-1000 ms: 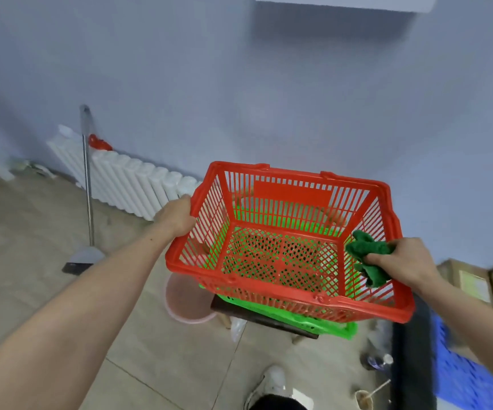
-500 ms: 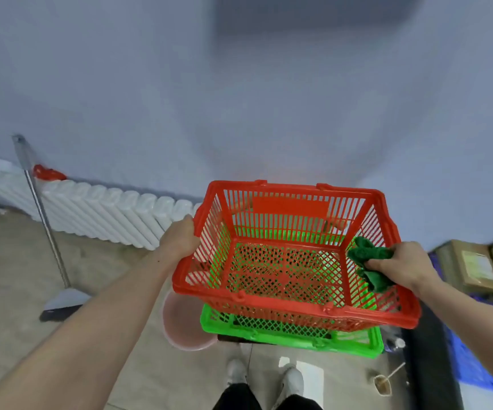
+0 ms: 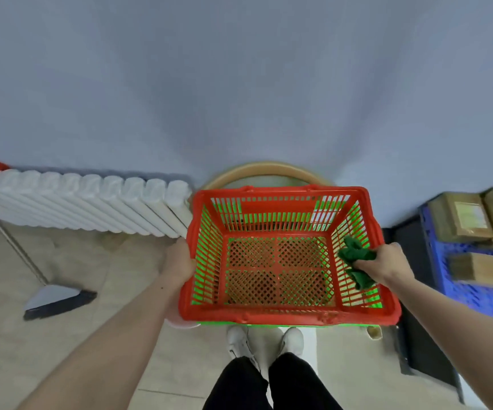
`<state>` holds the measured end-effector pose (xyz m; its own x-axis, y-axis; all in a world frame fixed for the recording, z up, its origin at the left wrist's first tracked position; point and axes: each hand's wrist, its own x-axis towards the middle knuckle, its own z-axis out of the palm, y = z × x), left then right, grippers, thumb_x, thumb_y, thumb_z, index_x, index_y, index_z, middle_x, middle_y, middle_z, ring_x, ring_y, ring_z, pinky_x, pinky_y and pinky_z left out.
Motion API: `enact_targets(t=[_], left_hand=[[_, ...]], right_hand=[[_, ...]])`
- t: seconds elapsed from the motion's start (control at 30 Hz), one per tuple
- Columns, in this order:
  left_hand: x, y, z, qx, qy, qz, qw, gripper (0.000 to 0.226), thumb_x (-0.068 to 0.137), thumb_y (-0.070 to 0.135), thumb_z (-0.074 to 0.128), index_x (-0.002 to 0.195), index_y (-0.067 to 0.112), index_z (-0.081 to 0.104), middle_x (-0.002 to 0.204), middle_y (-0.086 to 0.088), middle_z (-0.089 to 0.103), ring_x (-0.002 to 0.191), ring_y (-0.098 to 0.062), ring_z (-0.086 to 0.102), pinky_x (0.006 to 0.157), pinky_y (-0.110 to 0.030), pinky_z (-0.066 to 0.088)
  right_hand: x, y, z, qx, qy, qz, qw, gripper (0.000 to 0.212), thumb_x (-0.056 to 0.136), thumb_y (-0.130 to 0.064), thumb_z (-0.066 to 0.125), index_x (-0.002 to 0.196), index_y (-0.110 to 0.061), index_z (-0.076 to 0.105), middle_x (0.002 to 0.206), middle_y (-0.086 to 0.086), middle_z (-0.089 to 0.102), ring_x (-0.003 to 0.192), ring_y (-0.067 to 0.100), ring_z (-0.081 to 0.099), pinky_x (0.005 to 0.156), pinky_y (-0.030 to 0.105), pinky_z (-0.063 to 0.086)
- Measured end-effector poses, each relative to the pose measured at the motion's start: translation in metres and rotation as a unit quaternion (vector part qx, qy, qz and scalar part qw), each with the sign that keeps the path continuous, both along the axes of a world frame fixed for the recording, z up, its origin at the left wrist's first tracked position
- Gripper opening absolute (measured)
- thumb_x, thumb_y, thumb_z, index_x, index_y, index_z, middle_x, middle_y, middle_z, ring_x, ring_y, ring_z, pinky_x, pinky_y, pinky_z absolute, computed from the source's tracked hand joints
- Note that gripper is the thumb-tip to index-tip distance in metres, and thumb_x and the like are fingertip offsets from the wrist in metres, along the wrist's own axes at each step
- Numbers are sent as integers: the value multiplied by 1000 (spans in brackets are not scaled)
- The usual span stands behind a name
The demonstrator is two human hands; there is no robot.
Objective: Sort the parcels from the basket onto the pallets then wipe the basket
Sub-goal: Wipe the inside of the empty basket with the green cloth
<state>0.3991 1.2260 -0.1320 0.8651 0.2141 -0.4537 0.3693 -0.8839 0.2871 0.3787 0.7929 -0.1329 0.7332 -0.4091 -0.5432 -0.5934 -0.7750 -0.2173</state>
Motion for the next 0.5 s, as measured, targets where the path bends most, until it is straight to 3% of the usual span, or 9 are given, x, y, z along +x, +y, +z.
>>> enact_targets(t=[0.17,0.27,0.4,0.5], left_hand=[[-9,1,-36,14,6,11,1000,30,76,13,62,107,9,63,102,-17,69,96,-36,67,77,-41,55],[-13,-12,-32,-12,5,29,999,22,82,10,63,104,9,63,101,-14,69,95,-34,67,77,-36,51],[-13,-23,-36,-28,23,69,997,23,90,8,61,112,4,58,100,-11,67,92,-31,65,70,-32,44],[-14,-22,-39,-36,32,96,994,29,91,12,61,119,5,58,108,-14,68,90,-29,64,73,-33,46]], right_hand=[[-7,-1,-20,21,24,-25,999,36,72,-35,82,90,-6,71,98,16,64,64,20,65,60,30,52],[-11,4,-18,48,30,-33,998,30,78,-26,81,92,-2,68,89,12,66,64,20,64,56,27,49],[-12,8,-20,79,18,-63,995,36,79,-26,81,101,1,70,92,14,72,78,29,70,72,40,59],[-10,11,-18,120,13,-98,988,33,81,-24,80,99,-1,65,93,14,71,82,30,69,75,40,58]])
